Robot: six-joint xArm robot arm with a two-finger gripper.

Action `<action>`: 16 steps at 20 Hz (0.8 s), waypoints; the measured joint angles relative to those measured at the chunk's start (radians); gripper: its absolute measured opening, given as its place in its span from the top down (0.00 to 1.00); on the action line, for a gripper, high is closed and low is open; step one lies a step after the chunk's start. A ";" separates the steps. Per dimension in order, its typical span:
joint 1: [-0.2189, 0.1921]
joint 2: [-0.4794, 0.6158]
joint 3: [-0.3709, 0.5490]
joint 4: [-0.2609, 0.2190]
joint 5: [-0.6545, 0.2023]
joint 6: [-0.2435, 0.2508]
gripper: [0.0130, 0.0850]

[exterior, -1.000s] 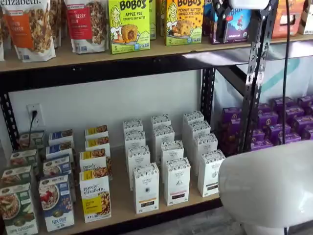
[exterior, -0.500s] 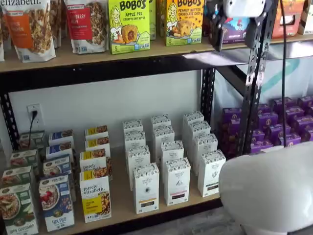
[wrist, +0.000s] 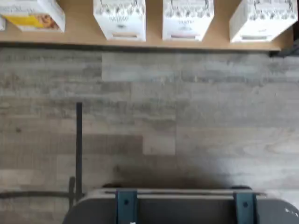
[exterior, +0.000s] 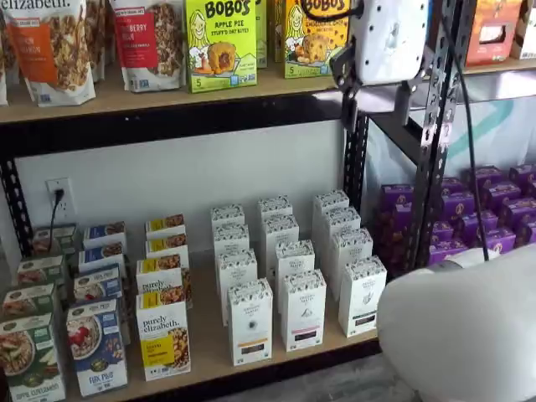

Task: Pick up the white box with a yellow strip in the middle, on the bottom shelf, the fourth box from the left

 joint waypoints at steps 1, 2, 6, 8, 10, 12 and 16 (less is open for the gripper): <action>0.009 -0.005 0.022 -0.005 -0.030 0.008 0.00; 0.021 -0.004 0.037 -0.013 -0.049 0.019 0.00; 0.068 0.018 0.089 -0.046 -0.114 0.066 0.00; 0.087 0.034 0.111 -0.054 -0.148 0.087 0.00; 0.093 0.056 0.127 -0.041 -0.174 0.094 0.00; 0.091 0.068 0.150 -0.013 -0.213 0.091 0.00; 0.110 0.107 0.199 0.018 -0.309 0.104 0.00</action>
